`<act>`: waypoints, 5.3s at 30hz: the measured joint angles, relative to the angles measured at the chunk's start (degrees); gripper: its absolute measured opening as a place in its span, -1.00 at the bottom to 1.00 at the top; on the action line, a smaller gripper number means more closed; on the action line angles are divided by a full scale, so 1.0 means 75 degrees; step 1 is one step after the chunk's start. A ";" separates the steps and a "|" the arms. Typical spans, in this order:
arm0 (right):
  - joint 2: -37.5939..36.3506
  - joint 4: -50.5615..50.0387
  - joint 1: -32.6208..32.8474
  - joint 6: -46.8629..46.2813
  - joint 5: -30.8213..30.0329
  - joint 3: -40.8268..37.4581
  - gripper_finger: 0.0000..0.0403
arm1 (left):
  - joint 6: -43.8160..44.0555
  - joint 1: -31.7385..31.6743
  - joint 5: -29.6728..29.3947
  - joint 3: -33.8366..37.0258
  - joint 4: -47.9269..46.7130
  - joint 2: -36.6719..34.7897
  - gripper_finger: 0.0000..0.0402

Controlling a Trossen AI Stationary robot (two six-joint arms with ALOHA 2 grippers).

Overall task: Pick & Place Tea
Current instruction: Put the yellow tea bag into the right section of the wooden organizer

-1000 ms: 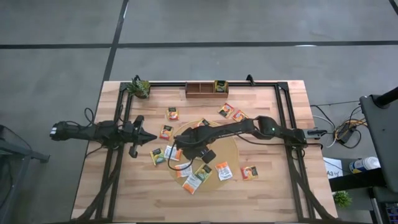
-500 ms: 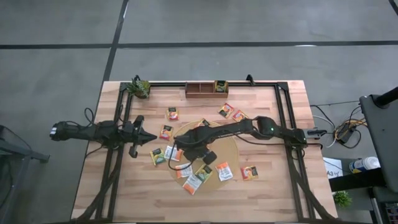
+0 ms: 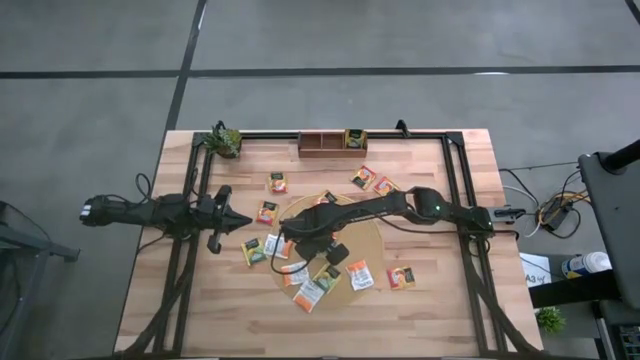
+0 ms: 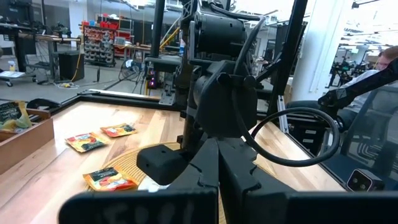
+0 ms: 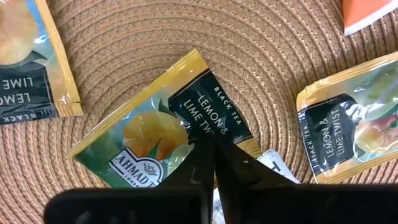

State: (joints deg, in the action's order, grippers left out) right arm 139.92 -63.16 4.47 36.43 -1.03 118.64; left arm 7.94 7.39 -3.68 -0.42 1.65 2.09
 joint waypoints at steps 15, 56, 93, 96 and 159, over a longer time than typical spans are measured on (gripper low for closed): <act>-0.0158 -0.0878 -0.0006 -0.0463 0.0252 -0.0018 -0.96 | -0.0002 0.0000 0.0000 0.0000 0.0000 0.0000 -1.00; -0.1380 -0.0661 0.0285 -0.6664 0.1342 -0.1215 0.03 | -0.0003 0.0001 0.0000 0.0002 0.0000 -0.0003 -1.00; -0.2783 0.2248 0.0254 -0.7804 0.0742 -0.4151 0.46 | -0.0001 0.0000 0.0000 0.0000 0.0000 0.0000 -1.00; -0.2783 0.2251 0.0254 -0.7796 0.0742 -0.4151 0.46 | -0.0002 0.0000 0.0000 -0.0001 0.0000 -0.0001 -1.00; -0.2716 0.2896 0.0115 -0.6922 0.0884 -0.4884 -0.80 | -0.0003 -0.0001 0.0000 0.0000 0.0000 -0.0002 -1.00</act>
State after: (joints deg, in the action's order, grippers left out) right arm 119.55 -41.44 5.33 -15.49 5.60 82.01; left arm 7.92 7.38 -3.68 -0.42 1.65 2.07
